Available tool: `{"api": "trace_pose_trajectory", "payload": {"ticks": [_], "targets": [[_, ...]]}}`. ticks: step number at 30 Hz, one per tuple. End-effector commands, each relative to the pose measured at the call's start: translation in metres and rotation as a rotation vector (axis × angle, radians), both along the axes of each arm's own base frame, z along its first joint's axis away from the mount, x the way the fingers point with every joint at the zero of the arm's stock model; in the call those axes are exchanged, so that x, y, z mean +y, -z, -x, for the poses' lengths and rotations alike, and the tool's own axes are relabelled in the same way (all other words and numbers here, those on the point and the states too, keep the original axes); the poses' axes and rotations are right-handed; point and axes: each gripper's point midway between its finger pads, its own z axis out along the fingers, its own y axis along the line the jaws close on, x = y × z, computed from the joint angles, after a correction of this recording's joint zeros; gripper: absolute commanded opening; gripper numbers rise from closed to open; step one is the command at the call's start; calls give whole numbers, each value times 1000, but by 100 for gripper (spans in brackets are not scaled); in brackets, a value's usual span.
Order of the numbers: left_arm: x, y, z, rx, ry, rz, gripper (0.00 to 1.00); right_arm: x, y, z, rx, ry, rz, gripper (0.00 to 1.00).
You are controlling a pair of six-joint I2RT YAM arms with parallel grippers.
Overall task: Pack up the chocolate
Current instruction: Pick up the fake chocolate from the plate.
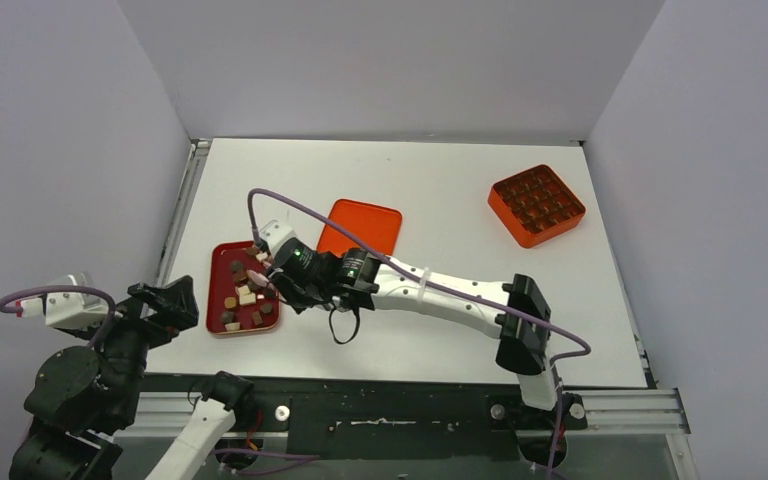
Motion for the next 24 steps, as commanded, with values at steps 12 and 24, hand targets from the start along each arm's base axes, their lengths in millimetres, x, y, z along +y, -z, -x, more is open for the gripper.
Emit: {"api": "trace_pose_trajectory", "payload": {"ticks": [12, 24], "targets": [[33, -11, 18, -88, -118, -82, 91, 42, 28, 44, 172, 27, 27, 36], [38, -15, 24, -134, -129, -87, 91, 59, 56, 41, 242, 58, 40, 36]]}}
